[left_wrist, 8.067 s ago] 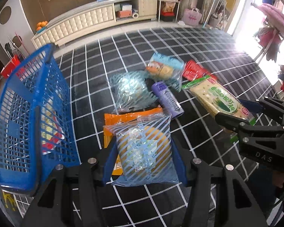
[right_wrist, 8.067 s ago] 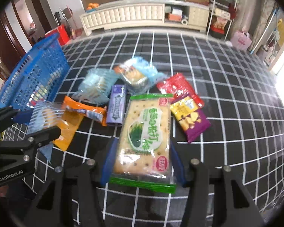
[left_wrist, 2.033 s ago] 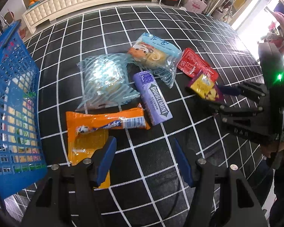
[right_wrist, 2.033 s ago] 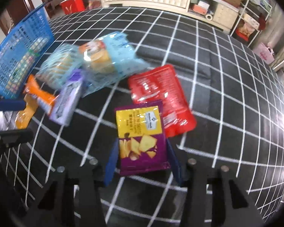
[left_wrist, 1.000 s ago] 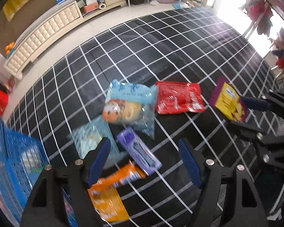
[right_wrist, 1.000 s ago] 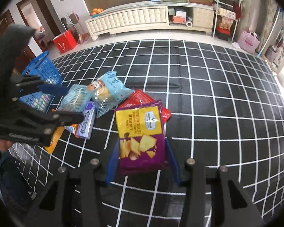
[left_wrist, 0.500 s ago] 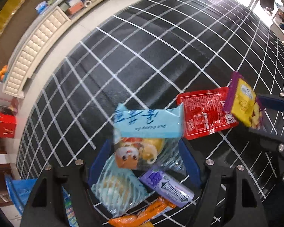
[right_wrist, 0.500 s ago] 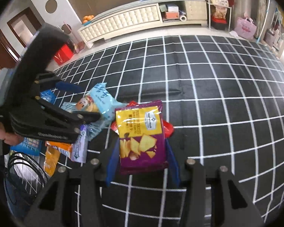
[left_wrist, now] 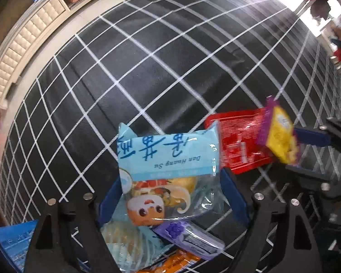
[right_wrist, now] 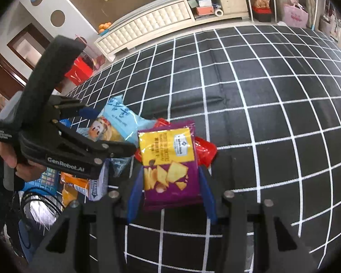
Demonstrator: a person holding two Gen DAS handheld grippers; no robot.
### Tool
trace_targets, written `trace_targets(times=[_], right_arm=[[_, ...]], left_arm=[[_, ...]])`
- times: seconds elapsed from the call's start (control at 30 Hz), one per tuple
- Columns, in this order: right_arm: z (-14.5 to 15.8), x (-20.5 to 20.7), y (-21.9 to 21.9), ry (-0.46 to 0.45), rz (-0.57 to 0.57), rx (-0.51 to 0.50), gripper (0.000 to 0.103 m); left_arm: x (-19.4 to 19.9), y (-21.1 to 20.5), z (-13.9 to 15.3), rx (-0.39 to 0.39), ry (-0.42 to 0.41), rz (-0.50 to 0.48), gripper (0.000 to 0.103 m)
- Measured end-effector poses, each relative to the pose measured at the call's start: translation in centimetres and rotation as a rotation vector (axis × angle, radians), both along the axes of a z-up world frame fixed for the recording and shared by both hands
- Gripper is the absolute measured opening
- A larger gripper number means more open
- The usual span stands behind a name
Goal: Organize snacks
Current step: 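Grasp the blue Dan Huang Su packet with the left tool while the right tool holds the chip bag, then carry the blue packet and purple chip bag over the basket with both tools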
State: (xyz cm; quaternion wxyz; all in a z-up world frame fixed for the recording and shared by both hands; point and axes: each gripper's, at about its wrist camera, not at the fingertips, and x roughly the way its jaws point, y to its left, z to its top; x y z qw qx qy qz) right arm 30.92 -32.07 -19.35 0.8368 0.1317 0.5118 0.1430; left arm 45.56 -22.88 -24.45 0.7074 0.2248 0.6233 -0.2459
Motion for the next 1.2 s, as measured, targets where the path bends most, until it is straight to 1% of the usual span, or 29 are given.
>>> trace_targets(times=[0.07,0.1,0.13,0.23,0.3,0.37,0.43,0.57,0.7,0.83,1.0,1.13,1.2], right_arm=[[0.0,0.0,-0.2,0.002,-0.005,0.005,0.052],[0.1,-0.1,-0.3,0.001,-0.007,0.005,0.052],[0.1,-0.1,-0.4,-0.002,-0.01,0.004,0.052],[0.2,-0.1,-0.4,-0.003,-0.016,-0.003,0.052],[0.3,-0.2,-0.3,0.002,-0.019,-0.01,0.052],[0.5,-0.4,-0.1,0.002,-0.021,-0.012,0.052],[0.9,-0.6,0.2,0.0,-0.019,-0.02,0.052],[2.1,-1.1,0.7,-0.013,-0.017,-0.034,0.052],[4.1,-2.1,1.8,-0.039,-0.014,-0.049,0.052],[6.7,-3.5,3.0,-0.079,-0.007,-0.071,0.052],[10.2,-5.4,4.7,-0.136,0.006,-0.086,0.052],[12.5,-6.7,7.0,-0.178,0.037,-0.113,0.052],[13.7,-7.2,8.3,-0.194,0.054,-0.124,0.052]], left_arm=[[0.0,-0.2,-1.0,0.026,0.003,0.006,0.082],[0.0,-0.2,-0.9,0.01,-0.004,0.013,0.08],[0.0,-0.1,-0.8,-0.002,-0.011,0.02,0.074],[-0.2,-0.1,-0.4,-0.01,-0.027,0.018,0.067],[-0.7,0.0,-0.1,-0.008,-0.041,0.019,0.065],[-1.9,-0.1,0.7,-0.009,-0.068,0.027,0.064],[-2.9,0.1,1.3,-0.026,-0.072,0.027,0.064],[-4.4,1.0,2.7,-0.035,-0.094,0.025,0.064],[-6.6,2.2,5.7,-0.077,-0.138,0.044,0.064],[-8.9,4.2,9.6,-0.152,-0.193,0.08,0.064],[-11.2,6.4,13.5,-0.183,-0.257,0.085,0.064],[-13.2,9.0,16.6,-0.223,-0.304,0.116,0.064],[-13.7,10.4,17.4,-0.235,-0.324,0.129,0.064]])
